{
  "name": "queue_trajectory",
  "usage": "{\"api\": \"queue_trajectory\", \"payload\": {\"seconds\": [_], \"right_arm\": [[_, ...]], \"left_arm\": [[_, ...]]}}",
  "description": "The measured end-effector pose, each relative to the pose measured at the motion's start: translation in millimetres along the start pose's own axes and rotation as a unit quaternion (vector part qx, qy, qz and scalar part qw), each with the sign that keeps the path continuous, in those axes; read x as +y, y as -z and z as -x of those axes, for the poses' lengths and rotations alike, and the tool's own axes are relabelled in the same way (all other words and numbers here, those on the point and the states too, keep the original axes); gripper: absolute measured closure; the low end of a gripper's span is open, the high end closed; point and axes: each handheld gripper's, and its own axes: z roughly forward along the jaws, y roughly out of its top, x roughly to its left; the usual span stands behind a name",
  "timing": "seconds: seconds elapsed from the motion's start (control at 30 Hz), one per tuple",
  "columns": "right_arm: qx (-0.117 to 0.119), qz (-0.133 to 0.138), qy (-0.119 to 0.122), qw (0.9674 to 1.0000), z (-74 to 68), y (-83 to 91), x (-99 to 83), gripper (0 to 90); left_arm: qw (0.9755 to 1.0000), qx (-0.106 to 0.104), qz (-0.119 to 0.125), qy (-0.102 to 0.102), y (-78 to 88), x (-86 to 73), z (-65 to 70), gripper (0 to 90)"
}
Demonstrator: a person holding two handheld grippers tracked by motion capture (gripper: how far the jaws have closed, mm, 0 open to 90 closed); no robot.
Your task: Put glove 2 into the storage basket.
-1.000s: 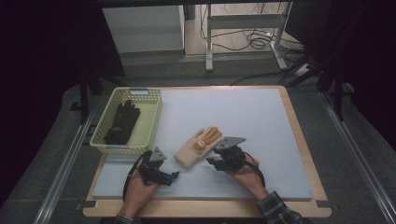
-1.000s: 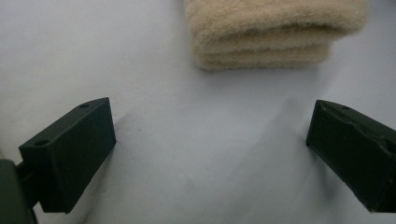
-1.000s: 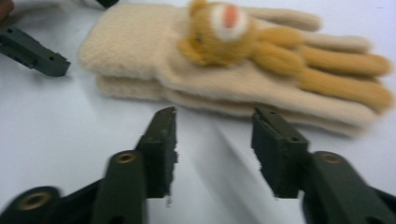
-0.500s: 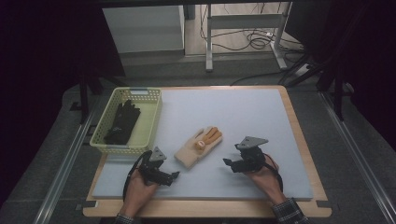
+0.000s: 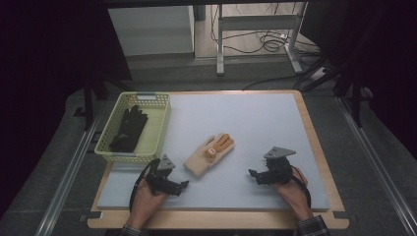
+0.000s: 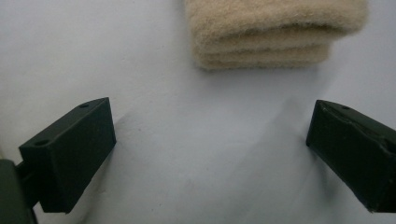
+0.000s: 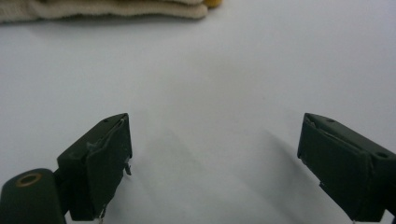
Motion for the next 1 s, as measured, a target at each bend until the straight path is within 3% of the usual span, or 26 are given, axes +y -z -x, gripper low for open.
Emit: {"api": "queue_trajectory", "payload": {"seconds": [0.17,0.27,0.67,0.83,1.0], "right_arm": [[-0.002,-0.024,0.007,0.9997,1.3,-2.7,-0.7,8.2],[0.003,-0.029,-0.001,0.9996,3.2,-4.0,-0.6,7.2],[0.003,-0.027,-0.001,0.9996,3.3,-4.2,-1.4,7.2],[0.002,-0.026,0.001,0.9997,2.8,-4.1,-1.5,7.2],[0.001,-0.026,0.001,0.9997,2.6,-4.1,-1.5,7.2]], "left_arm": [[1.0,0.0,-0.001,0.0,0.1,0.1,0.0,1.4],[1.0,0.0,-0.002,0.0,0.0,0.3,0.0,1.5],[1.0,0.003,-0.004,0.002,-0.1,1.0,1.2,1.3],[0.9998,0.007,-0.019,0.007,0.1,5.1,3.7,0.9],[0.9995,-0.004,-0.031,-0.002,0.9,10.9,5.9,0.9]]}}
